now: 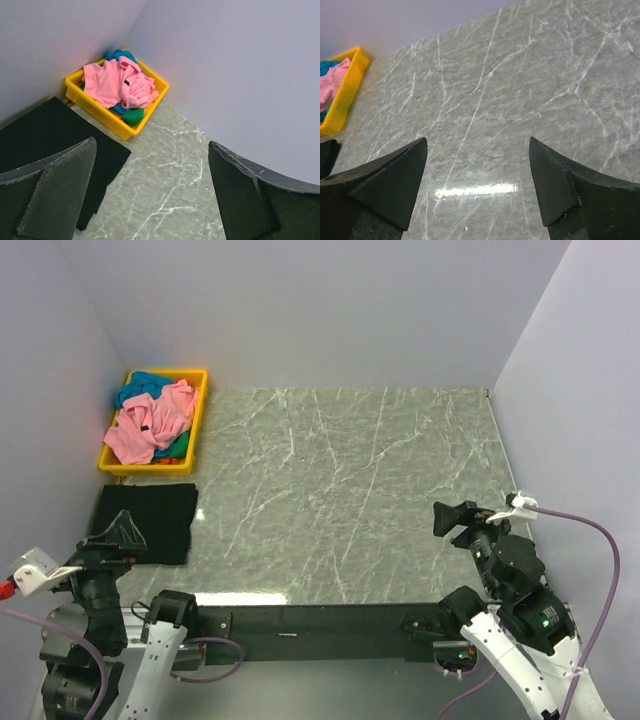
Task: Fold and stack the t-shirts
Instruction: Reset both grippers
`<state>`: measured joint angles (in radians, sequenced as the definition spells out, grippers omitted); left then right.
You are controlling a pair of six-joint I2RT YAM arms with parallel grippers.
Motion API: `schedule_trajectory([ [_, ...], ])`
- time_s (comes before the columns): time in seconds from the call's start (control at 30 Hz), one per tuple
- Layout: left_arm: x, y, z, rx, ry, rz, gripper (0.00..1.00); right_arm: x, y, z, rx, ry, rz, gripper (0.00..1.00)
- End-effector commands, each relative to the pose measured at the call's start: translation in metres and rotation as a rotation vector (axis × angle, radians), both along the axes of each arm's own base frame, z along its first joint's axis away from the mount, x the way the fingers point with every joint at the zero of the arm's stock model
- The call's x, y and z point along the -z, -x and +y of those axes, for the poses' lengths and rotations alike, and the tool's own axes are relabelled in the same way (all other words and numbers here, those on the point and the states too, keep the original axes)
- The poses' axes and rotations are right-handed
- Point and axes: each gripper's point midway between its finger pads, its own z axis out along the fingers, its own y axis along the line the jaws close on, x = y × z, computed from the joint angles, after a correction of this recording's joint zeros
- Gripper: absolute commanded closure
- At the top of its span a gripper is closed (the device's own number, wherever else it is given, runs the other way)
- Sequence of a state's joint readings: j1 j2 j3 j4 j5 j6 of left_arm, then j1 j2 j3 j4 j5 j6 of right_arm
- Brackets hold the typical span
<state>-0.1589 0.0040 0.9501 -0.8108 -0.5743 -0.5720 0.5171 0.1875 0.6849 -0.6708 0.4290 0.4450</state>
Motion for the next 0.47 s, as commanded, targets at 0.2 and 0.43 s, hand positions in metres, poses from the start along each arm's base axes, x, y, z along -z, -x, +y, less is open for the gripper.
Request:
schedule_trajectory([
  [0.2,-0.0088,0.0306,0.0139,-0.048,0.041,-0.164,0.01,-0.0137,0.0,-0.0039,0.013,-0.021,-0.077,0.11],
  [0.43,-0.0075,0.0284,0.0132,-0.044,0.048,-0.179,0.01,-0.0155,0.0018,-0.0079,0.031,-0.029,-0.087,0.1],
])
